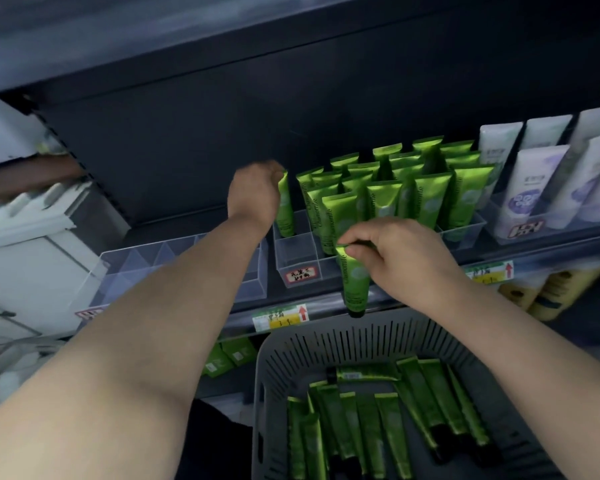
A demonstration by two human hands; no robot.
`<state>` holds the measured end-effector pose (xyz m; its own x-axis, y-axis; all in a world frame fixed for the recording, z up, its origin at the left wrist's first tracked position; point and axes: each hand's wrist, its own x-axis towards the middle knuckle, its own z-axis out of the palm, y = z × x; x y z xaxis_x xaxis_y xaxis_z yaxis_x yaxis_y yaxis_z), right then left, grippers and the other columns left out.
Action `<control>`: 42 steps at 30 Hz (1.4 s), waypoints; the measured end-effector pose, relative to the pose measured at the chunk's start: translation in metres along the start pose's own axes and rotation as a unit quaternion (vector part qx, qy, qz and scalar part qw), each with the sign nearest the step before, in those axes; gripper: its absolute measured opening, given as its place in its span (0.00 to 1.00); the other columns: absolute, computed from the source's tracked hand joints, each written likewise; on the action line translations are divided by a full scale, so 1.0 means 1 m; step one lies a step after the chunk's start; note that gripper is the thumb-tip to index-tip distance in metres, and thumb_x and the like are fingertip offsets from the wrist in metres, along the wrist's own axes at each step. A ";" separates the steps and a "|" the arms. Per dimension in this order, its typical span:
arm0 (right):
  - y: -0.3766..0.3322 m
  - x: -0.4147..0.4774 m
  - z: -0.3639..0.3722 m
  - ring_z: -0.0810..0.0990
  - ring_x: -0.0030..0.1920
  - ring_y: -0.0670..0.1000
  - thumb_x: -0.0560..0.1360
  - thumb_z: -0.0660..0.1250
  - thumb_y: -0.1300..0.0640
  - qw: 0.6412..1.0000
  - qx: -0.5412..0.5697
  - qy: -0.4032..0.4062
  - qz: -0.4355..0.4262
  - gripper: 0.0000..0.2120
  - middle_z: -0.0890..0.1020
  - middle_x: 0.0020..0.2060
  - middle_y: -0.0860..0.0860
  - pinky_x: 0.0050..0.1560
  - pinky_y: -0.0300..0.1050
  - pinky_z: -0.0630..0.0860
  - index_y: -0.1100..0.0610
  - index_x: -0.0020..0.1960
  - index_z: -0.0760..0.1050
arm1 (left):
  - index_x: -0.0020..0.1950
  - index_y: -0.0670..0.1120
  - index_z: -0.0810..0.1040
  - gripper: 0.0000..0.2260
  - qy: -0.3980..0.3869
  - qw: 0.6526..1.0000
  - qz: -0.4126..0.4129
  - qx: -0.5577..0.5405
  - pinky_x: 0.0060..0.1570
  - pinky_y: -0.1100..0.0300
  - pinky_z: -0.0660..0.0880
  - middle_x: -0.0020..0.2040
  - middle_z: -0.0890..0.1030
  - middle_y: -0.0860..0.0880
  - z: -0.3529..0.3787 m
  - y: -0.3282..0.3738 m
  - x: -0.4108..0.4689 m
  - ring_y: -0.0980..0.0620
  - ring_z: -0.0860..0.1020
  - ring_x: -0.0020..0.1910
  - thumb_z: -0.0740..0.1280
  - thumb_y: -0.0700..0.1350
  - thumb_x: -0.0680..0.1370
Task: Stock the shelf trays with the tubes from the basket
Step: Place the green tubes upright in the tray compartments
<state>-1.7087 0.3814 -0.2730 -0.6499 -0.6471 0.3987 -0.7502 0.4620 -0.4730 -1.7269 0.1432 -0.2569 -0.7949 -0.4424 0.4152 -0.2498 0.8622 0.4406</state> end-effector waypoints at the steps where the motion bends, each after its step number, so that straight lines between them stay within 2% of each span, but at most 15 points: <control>1: 0.000 0.000 0.000 0.81 0.42 0.47 0.77 0.67 0.56 1.000 0.002 -0.001 0.001 0.07 0.84 0.44 0.45 0.44 0.47 0.79 0.48 0.52 0.81 | 0.56 0.44 0.80 0.11 -0.006 1.000 -0.003 -0.003 0.48 0.57 0.74 0.51 0.82 0.43 0.003 -0.001 0.001 0.45 0.79 0.49 0.60 0.40 0.80; 6: -0.007 0.005 -0.002 0.80 0.42 0.46 0.77 0.66 0.54 1.000 0.003 -0.005 0.005 0.08 0.84 0.44 0.43 0.44 0.46 0.79 0.46 0.53 0.81 | 0.68 0.41 0.72 0.16 0.007 1.000 -0.007 0.023 0.56 0.55 0.71 0.63 0.75 0.39 0.002 -0.005 -0.008 0.41 0.75 0.60 0.62 0.40 0.80; 8: -0.014 0.009 -0.003 0.80 0.42 0.45 0.77 0.66 0.53 1.000 0.000 -0.005 -0.004 0.08 0.84 0.44 0.43 0.44 0.47 0.79 0.46 0.54 0.80 | 0.68 0.40 0.71 0.17 0.015 1.000 -0.004 0.016 0.56 0.56 0.70 0.64 0.74 0.39 -0.003 -0.010 -0.016 0.42 0.74 0.61 0.62 0.38 0.79; 11: -0.029 0.020 -0.009 0.73 0.34 0.39 0.78 0.65 0.53 1.000 -0.010 -0.001 -0.010 0.08 0.82 0.42 0.41 0.40 0.42 0.75 0.45 0.54 0.80 | 0.67 0.41 0.72 0.16 0.011 1.000 0.011 0.015 0.54 0.55 0.71 0.62 0.74 0.40 -0.015 -0.016 -0.030 0.42 0.74 0.60 0.62 0.37 0.78; 12: -0.035 0.026 -0.012 0.72 0.33 0.39 0.78 0.64 0.52 1.000 -0.014 0.001 -0.009 0.08 0.82 0.42 0.41 0.40 0.42 0.74 0.45 0.55 0.80 | 0.65 0.42 0.74 0.16 0.004 1.000 0.020 0.022 0.54 0.54 0.72 0.62 0.75 0.40 -0.019 -0.017 -0.036 0.42 0.74 0.59 0.63 0.37 0.78; 14: -0.046 0.042 -0.016 0.79 0.40 0.46 0.78 0.64 0.52 1.000 -0.015 0.017 -0.014 0.08 0.84 0.46 0.44 0.44 0.45 0.77 0.45 0.55 0.80 | 0.62 0.43 0.77 0.13 -0.016 0.998 0.045 0.040 0.55 0.52 0.74 0.60 0.77 0.42 -0.026 -0.021 -0.044 0.43 0.74 0.59 0.64 0.38 0.77; 16: -0.055 0.060 -0.017 0.81 0.46 0.50 0.78 0.64 0.52 0.999 -0.014 0.038 -0.021 0.08 0.84 0.47 0.45 0.46 0.45 0.77 0.45 0.54 0.80 | 0.60 0.44 0.78 0.12 -0.041 0.995 0.066 0.064 0.56 0.50 0.74 0.59 0.77 0.43 -0.034 -0.024 -0.051 0.44 0.72 0.59 0.65 0.39 0.77; 22: -0.067 0.115 0.001 0.81 0.49 0.52 0.79 0.61 0.55 0.995 -0.049 0.082 -0.028 0.10 0.83 0.50 0.46 0.43 0.44 0.73 0.46 0.54 0.79 | 0.59 0.44 0.79 0.12 -0.024 0.993 0.094 0.064 0.54 0.52 0.74 0.59 0.78 0.44 -0.053 -0.031 -0.059 0.44 0.71 0.59 0.64 0.38 0.77; 28: -0.057 0.142 0.030 0.77 0.51 0.54 0.78 0.61 0.59 0.989 -0.143 0.020 -0.025 0.11 0.80 0.53 0.50 0.42 0.44 0.66 0.48 0.56 0.78 | 0.56 0.44 0.80 0.10 -0.013 0.992 0.116 0.038 0.53 0.50 0.75 0.58 0.79 0.46 -0.053 -0.037 -0.065 0.45 0.74 0.57 0.65 0.37 0.76; 34: -0.049 0.148 0.043 0.75 0.57 0.54 0.76 0.66 0.61 0.970 -0.233 -0.069 0.001 0.16 0.81 0.55 0.48 0.58 0.52 0.65 0.44 0.59 0.76 | 0.56 0.43 0.80 0.11 -0.016 0.993 0.116 0.019 0.54 0.54 0.75 0.58 0.79 0.46 -0.047 -0.042 -0.069 0.46 0.73 0.58 0.64 0.36 0.77; 38: -0.044 0.147 0.045 0.75 0.58 0.54 0.77 0.64 0.61 0.971 -0.229 -0.071 0.007 0.17 0.80 0.57 0.48 0.60 0.53 0.65 0.44 0.61 0.75 | 0.57 0.43 0.80 0.11 -0.020 0.992 0.120 0.025 0.53 0.57 0.74 0.58 0.79 0.46 -0.046 -0.040 -0.072 0.47 0.73 0.59 0.64 0.36 0.77; 42: -0.044 0.143 0.040 0.73 0.59 0.55 0.78 0.63 0.60 0.977 -0.207 -0.053 -0.015 0.14 0.80 0.57 0.49 0.57 0.52 0.66 0.46 0.59 0.77 | 0.58 0.43 0.79 0.12 -0.029 0.992 0.119 0.035 0.54 0.57 0.74 0.59 0.79 0.46 -0.046 -0.037 -0.073 0.47 0.73 0.59 0.63 0.36 0.77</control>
<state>-1.7636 0.2442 -0.2270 -0.6275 -0.7128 0.3133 -0.7676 0.6337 -0.0956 -1.6339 0.1322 -0.2668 -0.8662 -0.2109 0.4529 -0.0871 0.9564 0.2788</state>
